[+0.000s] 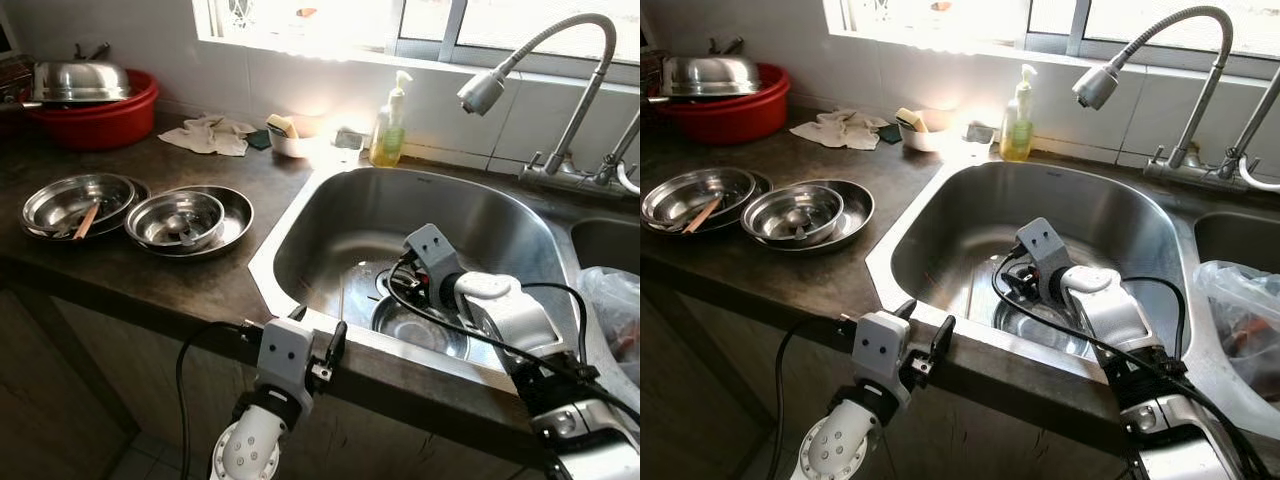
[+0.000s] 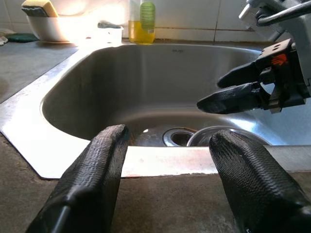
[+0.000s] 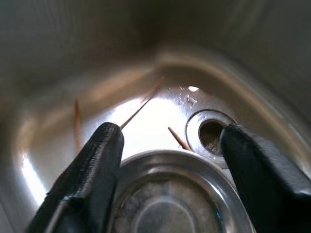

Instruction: Kitchen organization

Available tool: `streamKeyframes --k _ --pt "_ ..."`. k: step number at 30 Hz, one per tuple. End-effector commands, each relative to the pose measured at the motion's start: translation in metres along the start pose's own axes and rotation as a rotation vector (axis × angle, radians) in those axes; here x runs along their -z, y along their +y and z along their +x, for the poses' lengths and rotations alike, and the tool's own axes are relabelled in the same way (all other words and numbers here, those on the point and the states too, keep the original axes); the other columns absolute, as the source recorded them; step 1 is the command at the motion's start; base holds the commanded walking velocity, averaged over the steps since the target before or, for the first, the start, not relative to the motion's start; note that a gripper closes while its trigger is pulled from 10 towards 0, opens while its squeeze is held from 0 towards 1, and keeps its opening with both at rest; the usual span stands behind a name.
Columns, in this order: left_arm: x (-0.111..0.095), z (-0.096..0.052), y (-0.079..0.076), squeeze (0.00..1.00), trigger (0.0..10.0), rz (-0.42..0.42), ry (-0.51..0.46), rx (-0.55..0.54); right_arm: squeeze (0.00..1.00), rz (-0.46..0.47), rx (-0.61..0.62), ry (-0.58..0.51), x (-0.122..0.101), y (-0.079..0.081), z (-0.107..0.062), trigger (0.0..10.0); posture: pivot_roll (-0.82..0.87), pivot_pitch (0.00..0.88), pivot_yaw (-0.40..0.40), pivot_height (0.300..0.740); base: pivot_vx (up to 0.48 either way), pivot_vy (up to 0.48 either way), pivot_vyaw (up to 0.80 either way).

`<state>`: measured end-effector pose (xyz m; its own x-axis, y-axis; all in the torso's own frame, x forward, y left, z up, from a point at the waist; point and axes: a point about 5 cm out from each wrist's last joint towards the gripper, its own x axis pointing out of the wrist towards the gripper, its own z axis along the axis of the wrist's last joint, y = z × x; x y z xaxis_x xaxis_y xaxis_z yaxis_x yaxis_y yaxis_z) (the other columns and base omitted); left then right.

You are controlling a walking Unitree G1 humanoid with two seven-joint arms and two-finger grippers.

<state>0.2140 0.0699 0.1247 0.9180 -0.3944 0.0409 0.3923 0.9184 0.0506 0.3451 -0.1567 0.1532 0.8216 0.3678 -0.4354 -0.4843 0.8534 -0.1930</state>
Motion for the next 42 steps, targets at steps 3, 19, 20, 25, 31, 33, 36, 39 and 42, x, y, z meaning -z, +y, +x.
streamKeyframes --k 3,19,20,25,31,33,36,39,42 --pt "-0.002 0.003 0.001 0.00 10.0 0.014 -0.005 0.000 0.34 0.026 0.087 -0.149 -0.016 -0.004 -0.014 10.0 0.13 0.022 -0.068 0.740 0.000 0.000 0.00" --pt "-0.001 0.004 0.002 0.00 10.0 0.017 -0.014 0.015 0.00 0.188 0.363 -0.449 -0.005 0.024 -0.068 10.0 0.10 0.000 -0.051 0.740 0.000 0.000 0.00" --pt "-0.001 0.004 0.002 0.00 10.0 0.017 -0.014 0.015 0.00 0.188 0.363 -0.449 -0.005 0.024 -0.068 10.0 0.10 0.000 -0.051 0.740 0.000 0.000 0.00" --pt "-0.001 0.004 0.002 0.00 10.0 0.021 -0.015 0.023 0.00 0.219 0.413 -0.474 0.004 0.038 -0.078 10.0 0.10 0.000 -0.043 0.740 0.000 0.000 0.00" --pt "0.000 0.003 0.002 0.00 10.0 0.027 -0.017 0.024 0.00 0.250 0.434 -0.487 0.011 0.053 -0.085 10.0 0.10 0.000 -0.038 0.740 0.000 0.000 0.00" --pt "0.000 0.002 0.003 0.00 10.0 0.029 -0.018 0.023 0.00 0.256 0.433 -0.490 0.012 0.055 -0.087 10.0 0.10 0.000 -0.034 0.740 0.000 0.000 0.00" --pt "-0.004 -0.002 0.006 0.00 10.0 0.042 -0.030 0.015 0.00 0.251 0.397 -0.498 0.018 0.062 -0.096 10.0 0.10 0.000 -0.034 0.740 0.000 0.000 0.00" --pt "-0.005 -0.004 0.008 0.00 10.0 0.046 -0.033 0.007 0.00 0.243 0.388 -0.501 0.019 0.063 -0.098 10.0 0.09 0.000 -0.035 0.740 0.000 0.000 0.00" --pt "-0.005 -0.006 0.009 0.00 10.0 0.048 -0.034 0.001 0.00 0.244 0.388 -0.503 0.019 0.065 -0.099 10.0 0.10 0.000 -0.034 0.740 0.000 0.000 0.00"
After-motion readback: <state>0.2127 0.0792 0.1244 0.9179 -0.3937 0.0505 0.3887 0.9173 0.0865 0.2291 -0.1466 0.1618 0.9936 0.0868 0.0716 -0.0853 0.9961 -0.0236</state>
